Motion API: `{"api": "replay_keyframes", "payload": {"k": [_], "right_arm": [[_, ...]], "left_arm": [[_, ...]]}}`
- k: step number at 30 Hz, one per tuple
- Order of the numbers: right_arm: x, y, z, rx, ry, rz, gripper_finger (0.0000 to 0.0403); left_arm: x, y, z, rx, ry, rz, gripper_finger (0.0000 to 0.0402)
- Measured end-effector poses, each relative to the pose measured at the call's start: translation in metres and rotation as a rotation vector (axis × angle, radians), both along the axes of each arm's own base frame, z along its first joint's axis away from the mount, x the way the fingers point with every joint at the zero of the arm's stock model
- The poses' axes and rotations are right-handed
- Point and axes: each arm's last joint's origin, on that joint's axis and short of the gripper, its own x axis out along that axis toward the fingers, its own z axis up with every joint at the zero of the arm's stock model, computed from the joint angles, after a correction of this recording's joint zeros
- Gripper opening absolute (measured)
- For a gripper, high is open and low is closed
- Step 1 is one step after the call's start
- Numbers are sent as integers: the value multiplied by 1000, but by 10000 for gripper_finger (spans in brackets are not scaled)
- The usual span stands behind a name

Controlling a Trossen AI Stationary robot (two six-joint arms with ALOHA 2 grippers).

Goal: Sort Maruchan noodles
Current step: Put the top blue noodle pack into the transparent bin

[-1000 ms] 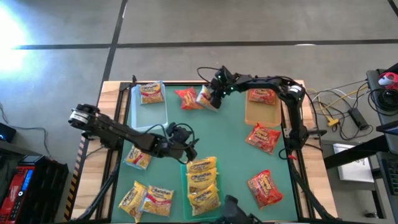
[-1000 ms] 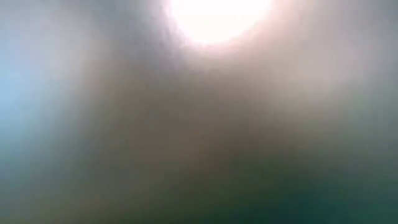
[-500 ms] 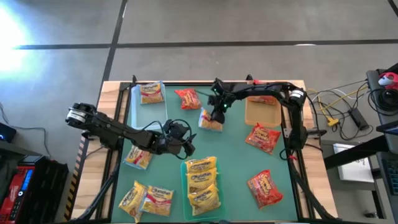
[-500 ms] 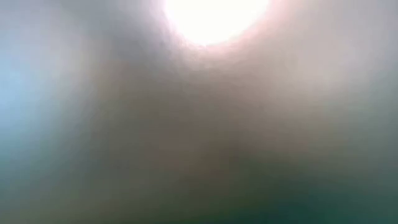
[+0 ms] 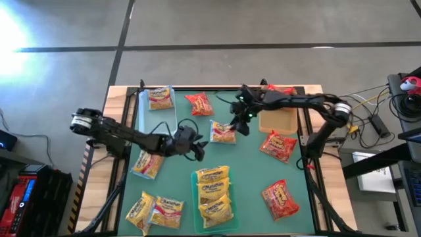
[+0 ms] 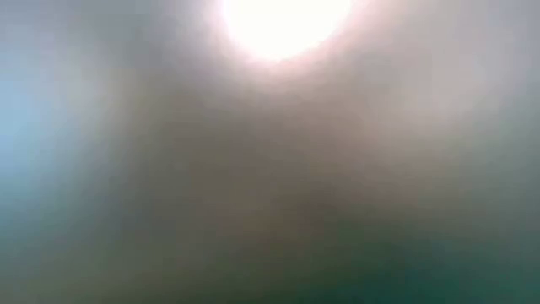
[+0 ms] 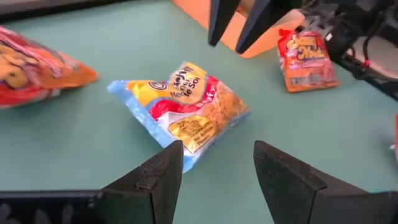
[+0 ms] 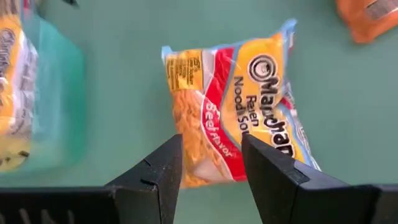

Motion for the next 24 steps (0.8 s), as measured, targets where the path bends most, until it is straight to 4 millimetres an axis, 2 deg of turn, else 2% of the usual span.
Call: {"api": "replay_keyframes", "payload": {"k": [4,10,17,24], "right_arm": [[-18,16,-12,25,-116,-76,155],[-37,32,-35,125,-146,-168,155],[-42,51,-56,130,-146,-250,155],[-40,58,-60,113,-186,-284,155]], "left_arm": [[1,16,-4,-71,-39,-31,180],[3,30,-1,-59,-64,87,180],[4,32,1,15,-43,112,180],[5,42,-2,-52,-46,103,180]]}}
